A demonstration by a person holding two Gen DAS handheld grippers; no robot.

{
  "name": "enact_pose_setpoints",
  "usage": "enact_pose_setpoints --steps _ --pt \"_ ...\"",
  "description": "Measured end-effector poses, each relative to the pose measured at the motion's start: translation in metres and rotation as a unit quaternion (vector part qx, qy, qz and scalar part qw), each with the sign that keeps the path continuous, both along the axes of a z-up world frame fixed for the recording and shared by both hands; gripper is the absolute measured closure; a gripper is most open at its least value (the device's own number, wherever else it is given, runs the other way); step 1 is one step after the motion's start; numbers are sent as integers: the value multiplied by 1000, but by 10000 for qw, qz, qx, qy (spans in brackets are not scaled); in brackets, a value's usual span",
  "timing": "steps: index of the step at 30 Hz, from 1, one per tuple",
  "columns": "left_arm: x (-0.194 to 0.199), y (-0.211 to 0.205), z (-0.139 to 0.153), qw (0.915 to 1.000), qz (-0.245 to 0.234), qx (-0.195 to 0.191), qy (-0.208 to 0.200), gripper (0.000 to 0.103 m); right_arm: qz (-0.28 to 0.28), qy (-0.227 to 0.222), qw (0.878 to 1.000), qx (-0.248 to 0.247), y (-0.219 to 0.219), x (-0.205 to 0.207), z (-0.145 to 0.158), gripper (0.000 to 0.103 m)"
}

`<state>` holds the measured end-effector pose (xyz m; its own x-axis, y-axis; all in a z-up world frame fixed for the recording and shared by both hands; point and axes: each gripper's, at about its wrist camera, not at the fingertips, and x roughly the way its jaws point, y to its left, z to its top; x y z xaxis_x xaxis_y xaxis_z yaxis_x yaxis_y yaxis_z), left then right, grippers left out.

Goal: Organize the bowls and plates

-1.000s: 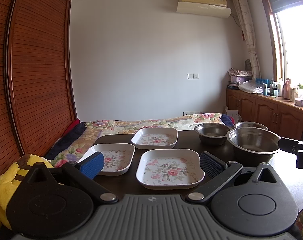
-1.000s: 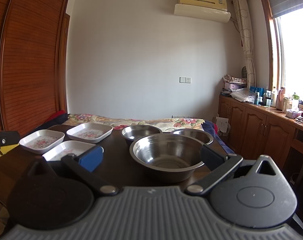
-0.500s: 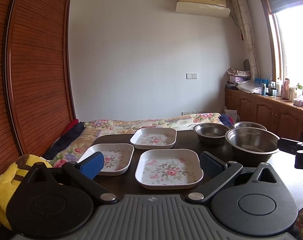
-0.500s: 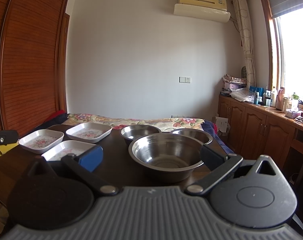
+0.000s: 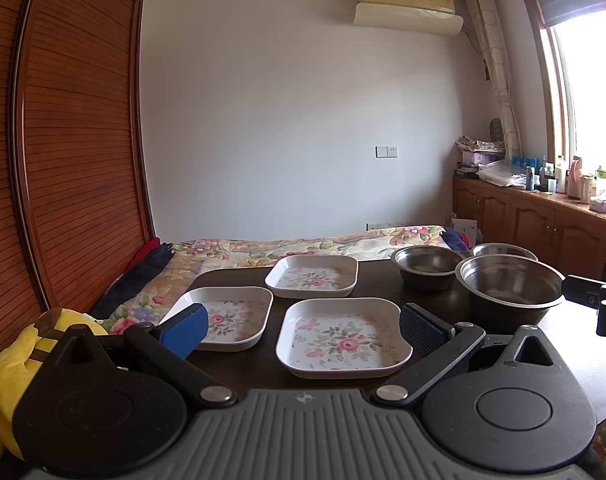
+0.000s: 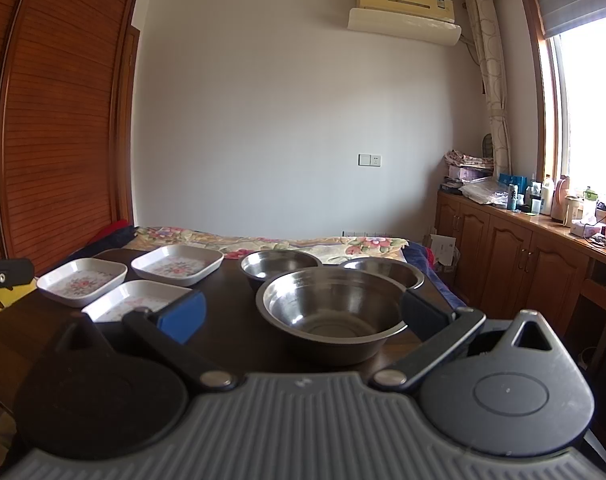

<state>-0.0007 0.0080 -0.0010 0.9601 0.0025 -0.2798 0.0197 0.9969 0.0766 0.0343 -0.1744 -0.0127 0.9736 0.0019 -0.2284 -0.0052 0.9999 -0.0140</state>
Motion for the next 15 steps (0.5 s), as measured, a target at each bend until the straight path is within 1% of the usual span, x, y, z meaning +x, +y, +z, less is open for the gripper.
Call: enact_pose_setpoints --steps 15 --pt "3 5 -5 10000 14 -14 48 0 81 33 10000 0 5 2 -3 0"
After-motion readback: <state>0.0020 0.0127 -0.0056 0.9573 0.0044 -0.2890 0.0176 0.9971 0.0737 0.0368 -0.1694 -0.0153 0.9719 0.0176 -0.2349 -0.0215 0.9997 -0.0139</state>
